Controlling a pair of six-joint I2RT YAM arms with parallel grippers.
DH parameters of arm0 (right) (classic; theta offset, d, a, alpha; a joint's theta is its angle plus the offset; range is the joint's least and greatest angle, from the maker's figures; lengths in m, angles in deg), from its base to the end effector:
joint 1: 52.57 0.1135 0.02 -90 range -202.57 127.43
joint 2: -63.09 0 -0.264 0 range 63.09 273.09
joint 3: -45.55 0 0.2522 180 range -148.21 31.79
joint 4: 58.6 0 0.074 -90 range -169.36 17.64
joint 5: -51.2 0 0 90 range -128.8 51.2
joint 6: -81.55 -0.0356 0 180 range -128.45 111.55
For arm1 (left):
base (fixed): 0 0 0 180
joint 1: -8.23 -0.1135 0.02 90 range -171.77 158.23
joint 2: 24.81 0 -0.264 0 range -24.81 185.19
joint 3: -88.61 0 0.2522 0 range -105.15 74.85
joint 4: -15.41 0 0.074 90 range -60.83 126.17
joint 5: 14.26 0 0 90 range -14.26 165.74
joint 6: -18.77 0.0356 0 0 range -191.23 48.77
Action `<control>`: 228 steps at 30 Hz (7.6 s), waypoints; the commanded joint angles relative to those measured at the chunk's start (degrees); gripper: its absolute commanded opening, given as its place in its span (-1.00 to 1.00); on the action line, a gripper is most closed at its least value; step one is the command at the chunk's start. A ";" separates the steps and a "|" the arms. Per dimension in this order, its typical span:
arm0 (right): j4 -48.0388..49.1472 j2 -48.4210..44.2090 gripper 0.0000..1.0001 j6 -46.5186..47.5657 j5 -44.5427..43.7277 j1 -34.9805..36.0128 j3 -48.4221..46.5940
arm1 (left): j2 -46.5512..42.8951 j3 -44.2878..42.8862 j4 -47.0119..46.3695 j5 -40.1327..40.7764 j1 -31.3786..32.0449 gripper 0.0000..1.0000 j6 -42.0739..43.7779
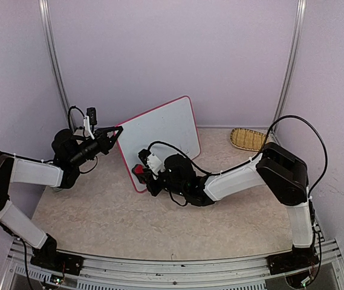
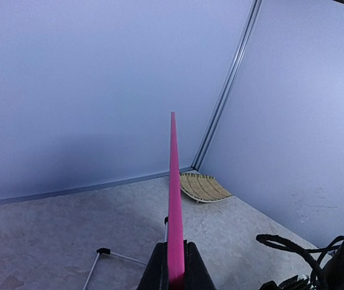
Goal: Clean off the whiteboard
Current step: Erase the whiteboard at the center of the board.
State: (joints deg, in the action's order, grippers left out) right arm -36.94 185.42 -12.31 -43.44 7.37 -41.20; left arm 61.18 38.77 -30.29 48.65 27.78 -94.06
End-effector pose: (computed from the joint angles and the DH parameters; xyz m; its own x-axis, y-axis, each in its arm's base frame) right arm 0.2392 0.4076 0.1635 -0.1757 -0.1696 -0.9697 -0.8134 0.5800 0.0459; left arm 0.2862 -0.1188 0.2456 -0.1357 -0.3184 -0.9382 0.7253 0.6132 -0.3130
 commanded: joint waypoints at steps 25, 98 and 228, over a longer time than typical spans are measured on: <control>-25.81 -5.29 -0.67 7.31 -19.82 -2.01 -8.61 | 2.25 0.57 7.64 -3.40 1.28 -1.00 0.82; -41.15 1.16 -0.69 10.22 -17.40 -3.52 -22.86 | 2.78 0.21 7.90 -3.63 1.45 -1.00 0.86; -49.55 4.90 -0.70 3.24 -11.08 -6.67 -17.16 | 2.59 0.09 8.23 -3.58 1.54 -1.00 1.12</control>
State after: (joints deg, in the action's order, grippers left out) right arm -83.65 187.69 -8.18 -54.42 1.66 -58.49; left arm 62.43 37.55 -29.28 50.35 27.72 -94.71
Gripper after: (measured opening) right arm 0.156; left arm 0.063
